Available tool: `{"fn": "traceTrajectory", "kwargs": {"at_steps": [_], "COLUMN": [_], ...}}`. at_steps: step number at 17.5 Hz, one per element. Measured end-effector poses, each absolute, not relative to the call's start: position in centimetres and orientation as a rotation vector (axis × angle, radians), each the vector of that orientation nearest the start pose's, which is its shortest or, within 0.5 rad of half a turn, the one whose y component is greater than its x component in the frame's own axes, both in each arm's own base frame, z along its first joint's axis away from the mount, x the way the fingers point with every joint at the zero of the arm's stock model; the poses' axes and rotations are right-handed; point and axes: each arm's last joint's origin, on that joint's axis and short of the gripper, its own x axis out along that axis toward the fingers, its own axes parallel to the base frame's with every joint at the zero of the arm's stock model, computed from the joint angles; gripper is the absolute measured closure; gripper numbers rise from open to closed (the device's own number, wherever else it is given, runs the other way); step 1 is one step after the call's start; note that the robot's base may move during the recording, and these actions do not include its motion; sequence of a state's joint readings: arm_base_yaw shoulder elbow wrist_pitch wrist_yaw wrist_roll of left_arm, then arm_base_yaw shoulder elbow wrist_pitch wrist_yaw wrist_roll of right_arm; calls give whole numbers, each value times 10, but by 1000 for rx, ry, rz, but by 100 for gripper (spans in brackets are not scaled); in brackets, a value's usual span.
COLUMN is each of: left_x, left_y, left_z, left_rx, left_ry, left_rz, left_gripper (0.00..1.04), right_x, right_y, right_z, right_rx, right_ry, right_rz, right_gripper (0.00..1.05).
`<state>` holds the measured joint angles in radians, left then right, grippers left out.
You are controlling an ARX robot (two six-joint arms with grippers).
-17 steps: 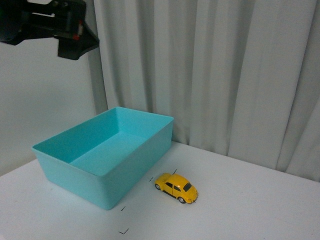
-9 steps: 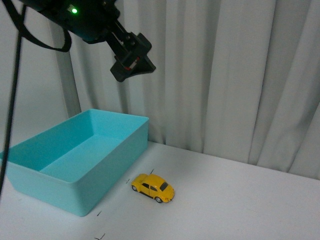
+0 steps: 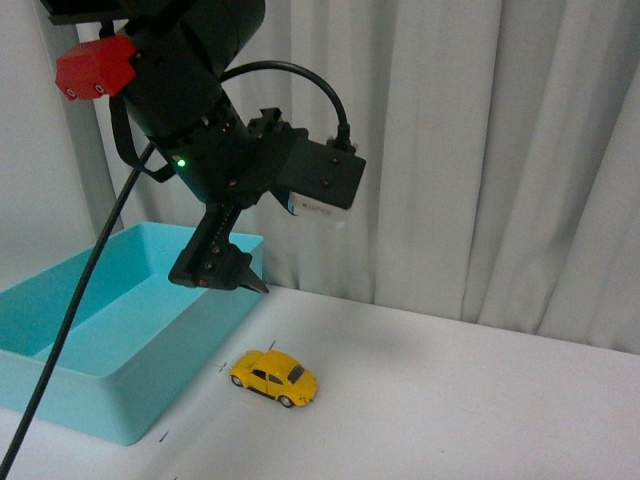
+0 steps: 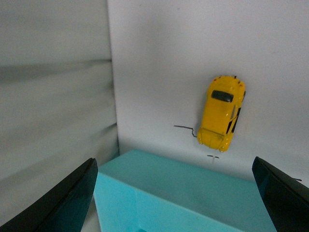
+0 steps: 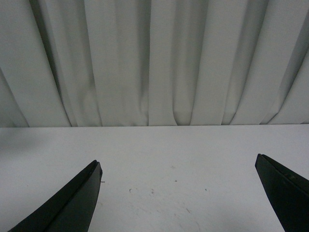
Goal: Wind up and store yellow beetle toy
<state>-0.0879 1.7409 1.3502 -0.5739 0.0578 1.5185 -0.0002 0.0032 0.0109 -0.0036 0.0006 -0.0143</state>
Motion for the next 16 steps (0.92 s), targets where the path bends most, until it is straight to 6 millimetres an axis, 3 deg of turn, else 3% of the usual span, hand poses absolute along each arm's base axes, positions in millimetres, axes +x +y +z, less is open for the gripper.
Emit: {"fn": "traceTrajectory", "kwargs": {"at_steps": [7, 12, 16], "left_x": [385, 401, 414], "left_y": [-51, -56, -48], "left_z": [205, 174, 149], "left_rx": [1564, 1538, 1489], "left_ry": [752, 836, 911], "left_rz": [-1029, -1052, -1047], "left_gripper": [7, 7, 7], "right_x": [97, 97, 97], "right_y": [0, 0, 0], "right_z": [167, 167, 167], "right_rx": [-14, -14, -14], "right_ry": [-4, -4, -4], "right_rz": [0, -1, -1], "right_gripper": [7, 7, 7]}}
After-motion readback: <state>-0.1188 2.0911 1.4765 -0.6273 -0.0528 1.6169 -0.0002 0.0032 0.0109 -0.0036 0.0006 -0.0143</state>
